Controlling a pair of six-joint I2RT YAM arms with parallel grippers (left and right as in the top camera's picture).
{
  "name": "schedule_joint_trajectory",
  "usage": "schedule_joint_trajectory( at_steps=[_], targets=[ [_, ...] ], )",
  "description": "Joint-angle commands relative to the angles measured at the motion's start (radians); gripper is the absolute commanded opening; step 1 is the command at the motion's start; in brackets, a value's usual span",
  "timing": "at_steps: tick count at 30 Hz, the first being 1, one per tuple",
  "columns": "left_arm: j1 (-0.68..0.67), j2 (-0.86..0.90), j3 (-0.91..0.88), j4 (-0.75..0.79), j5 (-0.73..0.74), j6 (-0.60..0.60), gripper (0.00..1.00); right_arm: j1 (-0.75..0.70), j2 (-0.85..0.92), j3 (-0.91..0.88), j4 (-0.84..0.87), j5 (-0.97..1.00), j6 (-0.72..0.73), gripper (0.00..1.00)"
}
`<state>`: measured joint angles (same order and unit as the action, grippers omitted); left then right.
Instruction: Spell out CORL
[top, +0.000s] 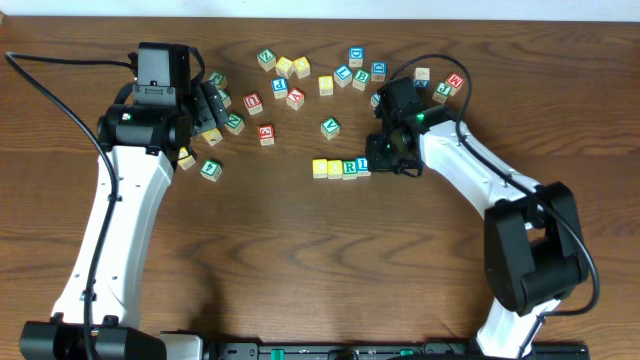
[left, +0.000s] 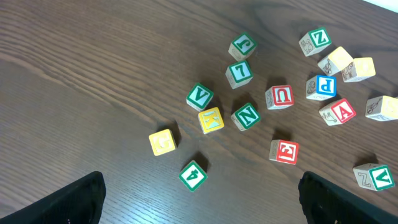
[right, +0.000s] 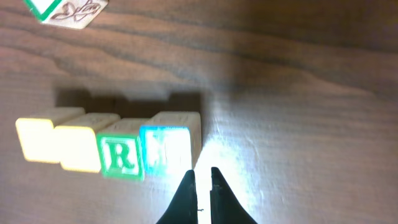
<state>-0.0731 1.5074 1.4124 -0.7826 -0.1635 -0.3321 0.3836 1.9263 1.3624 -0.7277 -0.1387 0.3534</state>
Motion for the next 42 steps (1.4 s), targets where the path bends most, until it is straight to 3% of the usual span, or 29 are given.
schedule_joint_trajectory(
  at_steps=[1,14,42],
  targets=[
    [0.003,-0.004,0.005,-0.002,-0.006,0.010,0.98,0.019,-0.033,0.019,-0.042,-0.003,-0.014,0.04],
    [0.003,-0.004,0.005,-0.002,-0.006,0.010,0.98,0.158,-0.022,-0.014,-0.059,0.016,0.015,0.04],
    [0.003,-0.004,0.005,-0.002,-0.006,0.010,0.98,0.174,0.057,-0.036,0.074,0.035,0.035,0.01]
  ],
)
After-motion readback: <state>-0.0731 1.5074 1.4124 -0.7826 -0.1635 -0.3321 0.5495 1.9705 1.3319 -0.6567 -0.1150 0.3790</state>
